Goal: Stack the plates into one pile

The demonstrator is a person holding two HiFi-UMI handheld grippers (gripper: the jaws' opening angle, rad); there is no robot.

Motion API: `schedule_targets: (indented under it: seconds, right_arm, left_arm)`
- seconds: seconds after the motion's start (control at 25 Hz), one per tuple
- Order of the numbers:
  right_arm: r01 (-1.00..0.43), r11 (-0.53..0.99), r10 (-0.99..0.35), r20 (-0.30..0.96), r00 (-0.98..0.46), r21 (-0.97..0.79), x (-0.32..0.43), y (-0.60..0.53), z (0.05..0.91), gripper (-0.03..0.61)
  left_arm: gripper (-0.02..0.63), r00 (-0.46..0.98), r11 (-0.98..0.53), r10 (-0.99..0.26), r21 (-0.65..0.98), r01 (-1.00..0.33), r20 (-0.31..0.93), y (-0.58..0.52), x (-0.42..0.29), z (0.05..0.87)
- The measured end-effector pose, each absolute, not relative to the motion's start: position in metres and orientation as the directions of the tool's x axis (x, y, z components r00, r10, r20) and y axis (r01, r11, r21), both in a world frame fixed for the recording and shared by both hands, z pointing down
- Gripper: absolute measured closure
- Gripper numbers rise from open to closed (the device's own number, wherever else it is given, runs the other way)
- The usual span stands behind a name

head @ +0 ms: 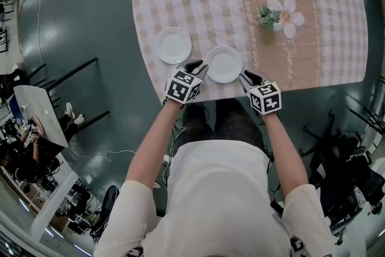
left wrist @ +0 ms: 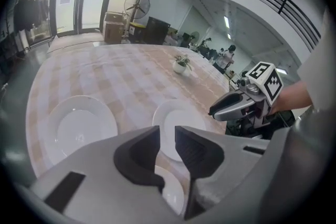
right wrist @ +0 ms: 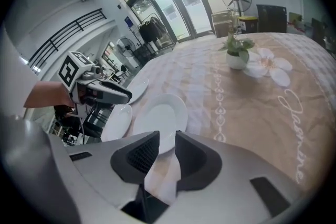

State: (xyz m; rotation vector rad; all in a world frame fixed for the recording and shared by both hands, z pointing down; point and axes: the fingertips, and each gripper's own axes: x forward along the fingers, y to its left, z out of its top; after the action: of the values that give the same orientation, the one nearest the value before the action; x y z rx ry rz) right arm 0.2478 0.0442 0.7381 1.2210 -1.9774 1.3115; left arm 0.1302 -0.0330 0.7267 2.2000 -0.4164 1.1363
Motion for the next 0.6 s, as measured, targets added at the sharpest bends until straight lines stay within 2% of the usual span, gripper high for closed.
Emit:
schedule_targets:
  seconds: [0.6]
  right_arm:
    - [-0.826, -0.004, -0.406, 0.756, -0.514, -0.564, 0.253, 0.047, 0.773, 0.465]
  left_arm:
    - [0.520, 0.385, -0.770, 0.170, 0.366, -0.522, 0.907, -0.028, 0.128, 0.779]
